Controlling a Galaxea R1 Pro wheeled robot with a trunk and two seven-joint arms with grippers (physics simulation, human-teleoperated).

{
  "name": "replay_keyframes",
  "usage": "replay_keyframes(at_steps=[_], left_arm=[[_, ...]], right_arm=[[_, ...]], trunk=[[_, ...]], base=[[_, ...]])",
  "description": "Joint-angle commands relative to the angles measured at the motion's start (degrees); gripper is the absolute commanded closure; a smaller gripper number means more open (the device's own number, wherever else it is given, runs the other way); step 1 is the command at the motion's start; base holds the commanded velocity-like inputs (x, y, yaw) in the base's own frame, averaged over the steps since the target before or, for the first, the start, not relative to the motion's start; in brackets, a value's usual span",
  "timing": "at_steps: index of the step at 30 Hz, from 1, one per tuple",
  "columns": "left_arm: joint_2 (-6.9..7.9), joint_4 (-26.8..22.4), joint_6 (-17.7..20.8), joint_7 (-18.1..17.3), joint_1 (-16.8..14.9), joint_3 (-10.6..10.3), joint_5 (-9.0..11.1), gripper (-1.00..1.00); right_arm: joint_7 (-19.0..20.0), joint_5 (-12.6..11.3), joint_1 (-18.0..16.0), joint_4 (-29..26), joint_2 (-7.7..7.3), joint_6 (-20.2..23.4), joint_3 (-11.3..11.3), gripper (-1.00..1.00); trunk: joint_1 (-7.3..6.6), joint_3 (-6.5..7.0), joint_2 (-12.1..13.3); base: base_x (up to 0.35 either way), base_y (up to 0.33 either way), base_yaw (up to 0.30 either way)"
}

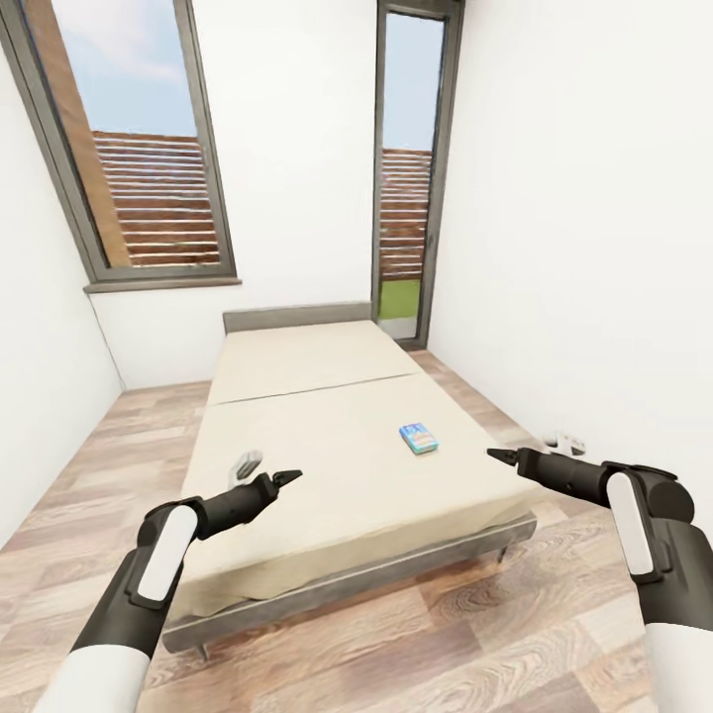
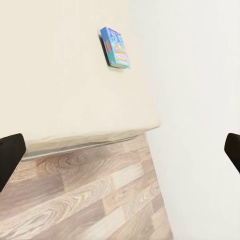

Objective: Put all the toys in the child's room - the three board games (two on the bed and one on the table), the two jigsaw puzzles on the table, and the tennis ball on the table - inside the toy box on the table in the child's room.

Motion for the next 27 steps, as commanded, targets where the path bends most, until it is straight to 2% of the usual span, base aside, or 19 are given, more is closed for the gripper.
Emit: replay_keyframes(at_steps=[1, 18, 27], left_arm=[[0.29, 0.38, 0.11, -0.34, -0.06, 0.15, -0.24, -1.00], [1.45, 4.07, -2.34, 0.20, -0.22, 1.49, -0.52, -1.00], [2.09, 8.42, -4.73, 0.33, -1.23, 1.73, -0.65, -1.00]], right_arm=[[0.46, 0.31, -0.06, -0.02, -0.10, 0.24, -0.08, -1.00], [0.54, 0.17, 0.07, -0.12, -0.25, 0.24, -0.11, -1.00], [0.54, 0.16, 0.18, -0.14, -0.06, 0.24, 0.00, -1.00]], trunk=[[0.02, -0.02, -0.03], [0.02, 0.22, -0.03], [0.02, 0.23, -0.03]], base=[[0.250, 0.000, -0.138], [0.304, 0.000, -0.054], [0.336, -0.001, -0.007]])
